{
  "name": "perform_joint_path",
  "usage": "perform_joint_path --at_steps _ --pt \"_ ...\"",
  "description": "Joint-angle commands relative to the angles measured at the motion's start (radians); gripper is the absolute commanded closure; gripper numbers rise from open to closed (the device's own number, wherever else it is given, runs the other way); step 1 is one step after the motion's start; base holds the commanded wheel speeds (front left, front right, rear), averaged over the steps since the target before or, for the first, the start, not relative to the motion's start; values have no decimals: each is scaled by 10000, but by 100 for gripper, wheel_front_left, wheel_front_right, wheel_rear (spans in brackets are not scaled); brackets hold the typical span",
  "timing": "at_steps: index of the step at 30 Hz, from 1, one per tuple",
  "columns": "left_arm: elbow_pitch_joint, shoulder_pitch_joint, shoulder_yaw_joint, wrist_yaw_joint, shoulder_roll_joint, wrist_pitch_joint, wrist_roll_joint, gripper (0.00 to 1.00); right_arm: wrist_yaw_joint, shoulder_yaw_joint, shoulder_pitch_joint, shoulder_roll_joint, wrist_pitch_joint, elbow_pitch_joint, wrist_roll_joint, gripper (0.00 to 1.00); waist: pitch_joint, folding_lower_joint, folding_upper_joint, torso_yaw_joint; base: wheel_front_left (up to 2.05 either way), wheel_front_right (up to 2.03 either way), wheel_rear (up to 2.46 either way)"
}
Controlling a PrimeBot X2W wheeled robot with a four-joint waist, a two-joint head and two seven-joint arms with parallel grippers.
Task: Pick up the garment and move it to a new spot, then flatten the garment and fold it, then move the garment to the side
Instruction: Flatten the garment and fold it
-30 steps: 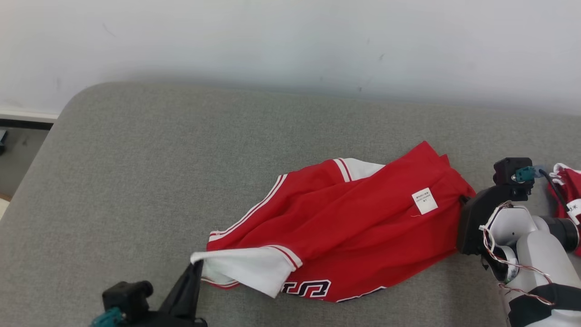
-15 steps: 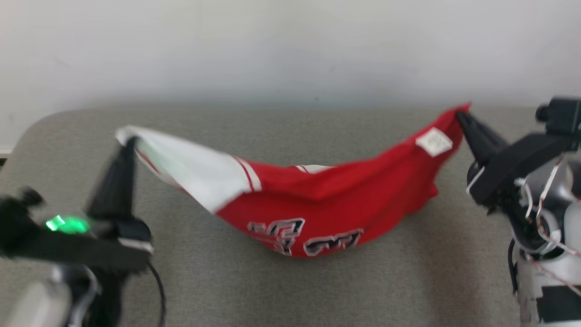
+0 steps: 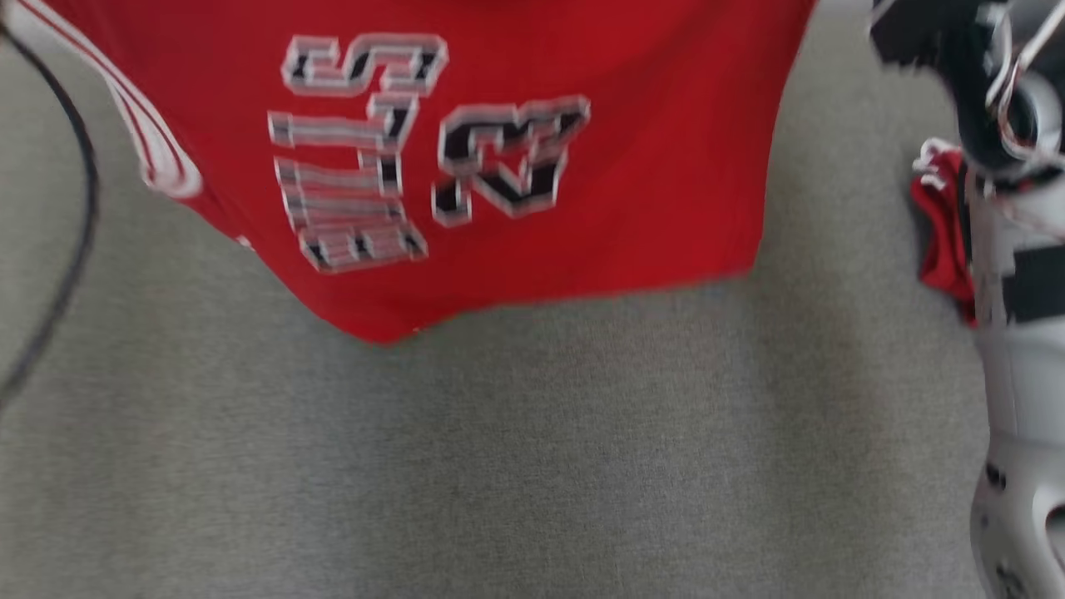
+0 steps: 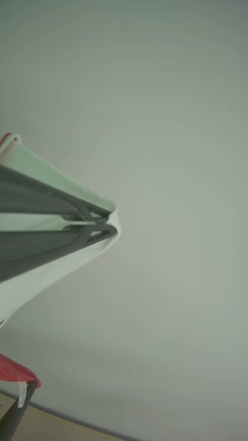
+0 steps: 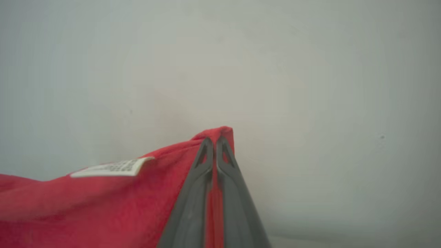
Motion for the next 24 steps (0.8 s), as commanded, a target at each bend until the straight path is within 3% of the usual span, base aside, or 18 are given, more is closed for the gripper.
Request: perform_joint_path --at_steps 1,10,15,19,24 --pt "323 -609 -13 -77 28 -145 261 100 -21 41 -462 149 -404 284 -182 100 2119 -4 -1 -943 0 0 0" --pt "2111 -4702 28 -614 -289 -2492 1756 100 -21 -792 -3595 557 -3479 2652 -1704 100 2577 -4 -1 -1368 0 0 0" --pt "2638 -5643 215 -1131 -512 -3643 2120 100 -23 -1170 -4331 394 -4393 3453 -2668 100 2755 -4 -1 -1309 0 0 0" --pt "3189 -4530 474 -1397 -757 -3860 2073 100 -23 -1010 -4072 164 -4622 4034 -3292 100 2988 -4 -1 -1103 0 0 0" --pt "2677 -1241 1705 -1560 -1385 -3896 2287 100 -23 73 -2938 72 -4649 5008 -2844 100 2986 -4 -1 -784 0 0 0"
